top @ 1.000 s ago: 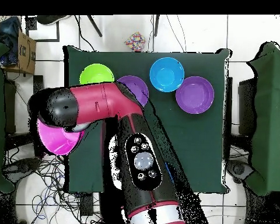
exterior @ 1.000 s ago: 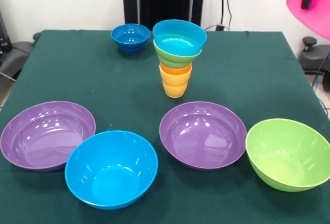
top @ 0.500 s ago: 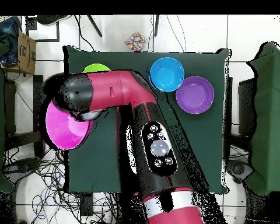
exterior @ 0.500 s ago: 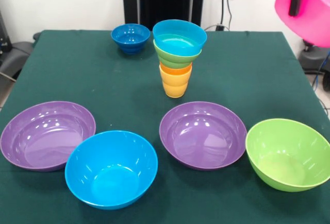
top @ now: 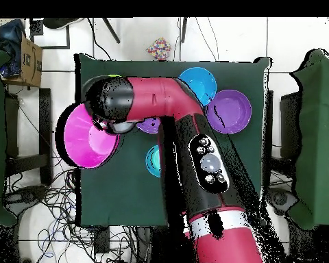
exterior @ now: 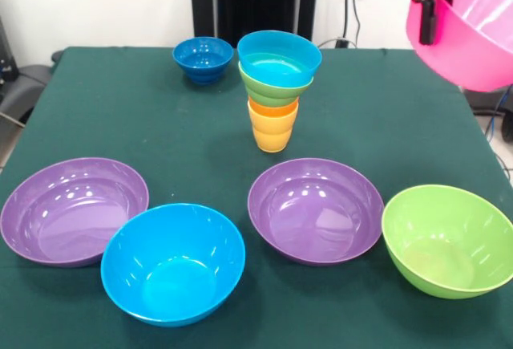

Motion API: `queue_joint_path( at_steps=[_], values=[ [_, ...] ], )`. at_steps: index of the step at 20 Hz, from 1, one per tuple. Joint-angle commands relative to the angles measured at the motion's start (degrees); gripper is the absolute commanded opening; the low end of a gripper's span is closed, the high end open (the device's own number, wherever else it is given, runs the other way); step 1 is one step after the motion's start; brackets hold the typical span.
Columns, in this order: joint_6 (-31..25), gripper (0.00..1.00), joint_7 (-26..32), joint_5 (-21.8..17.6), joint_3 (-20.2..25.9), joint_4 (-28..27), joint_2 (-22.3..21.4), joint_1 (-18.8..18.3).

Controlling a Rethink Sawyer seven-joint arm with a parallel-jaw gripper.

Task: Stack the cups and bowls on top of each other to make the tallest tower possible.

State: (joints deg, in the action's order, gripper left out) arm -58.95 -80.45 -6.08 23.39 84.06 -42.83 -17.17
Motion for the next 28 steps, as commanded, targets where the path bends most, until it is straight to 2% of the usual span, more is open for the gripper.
queue_joint_path(
  at_steps=[1, 13, 21, 28],
  values=[
    [-7.7, 0.00, 6.0, -0.6, 4.3, -2.6, 3.6, -1.3],
    [-14.7, 0.00, 6.5, 1.2, 8.1, -3.0, 4.1, -4.9],
    [-15.7, 0.00, 8.5, 1.9, 11.9, -2.5, 6.0, -8.3],
    [-18.2, 0.00, 10.5, 1.4, 14.9, -4.8, 8.4, -11.1]
  ],
)
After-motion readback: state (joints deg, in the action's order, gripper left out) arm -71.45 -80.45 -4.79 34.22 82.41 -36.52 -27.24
